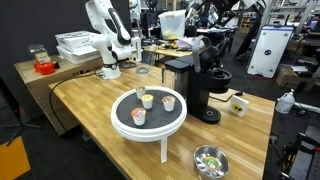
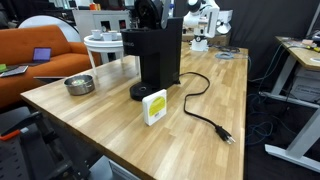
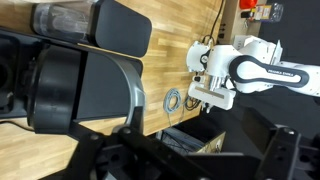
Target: Close the coffee maker
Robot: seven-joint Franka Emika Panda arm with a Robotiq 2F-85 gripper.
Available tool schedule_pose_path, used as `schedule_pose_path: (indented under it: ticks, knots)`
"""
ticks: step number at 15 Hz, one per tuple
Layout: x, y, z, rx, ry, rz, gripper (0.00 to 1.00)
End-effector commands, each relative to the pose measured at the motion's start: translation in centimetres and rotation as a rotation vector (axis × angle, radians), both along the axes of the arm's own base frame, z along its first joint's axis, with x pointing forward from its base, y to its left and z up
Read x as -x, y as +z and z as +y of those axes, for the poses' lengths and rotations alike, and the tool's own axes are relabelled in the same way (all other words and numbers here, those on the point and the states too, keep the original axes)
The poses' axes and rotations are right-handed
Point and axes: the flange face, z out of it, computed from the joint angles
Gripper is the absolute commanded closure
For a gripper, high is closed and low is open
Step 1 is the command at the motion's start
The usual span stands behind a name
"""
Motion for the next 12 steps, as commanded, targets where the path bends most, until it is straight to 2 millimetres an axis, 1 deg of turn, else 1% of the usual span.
schedule_pose_path:
  ticks: [1, 4, 8, 9, 10, 11, 12]
  knots:
    - [-0.6, 0.4, 0.0, 0.009, -0.026, -0.023, 0.0]
    - [-0.8, 0.4, 0.2, 0.008, -0.024, -0.024, 0.0]
    - [-1.4, 0.9, 1.0, 0.009, -0.009, -0.041, 0.0]
    - [-1.7, 1.0, 1.2, 0.009, -0.005, -0.046, 0.03]
    - [-1.9, 1.1, 1.4, 0.006, -0.004, -0.05, 0.27]
    - [-2.0, 1.0, 1.5, 0.009, -0.004, -0.055, 0.28]
    - [-2.2, 1.0, 1.5, 0.012, -0.003, -0.057, 0.33]
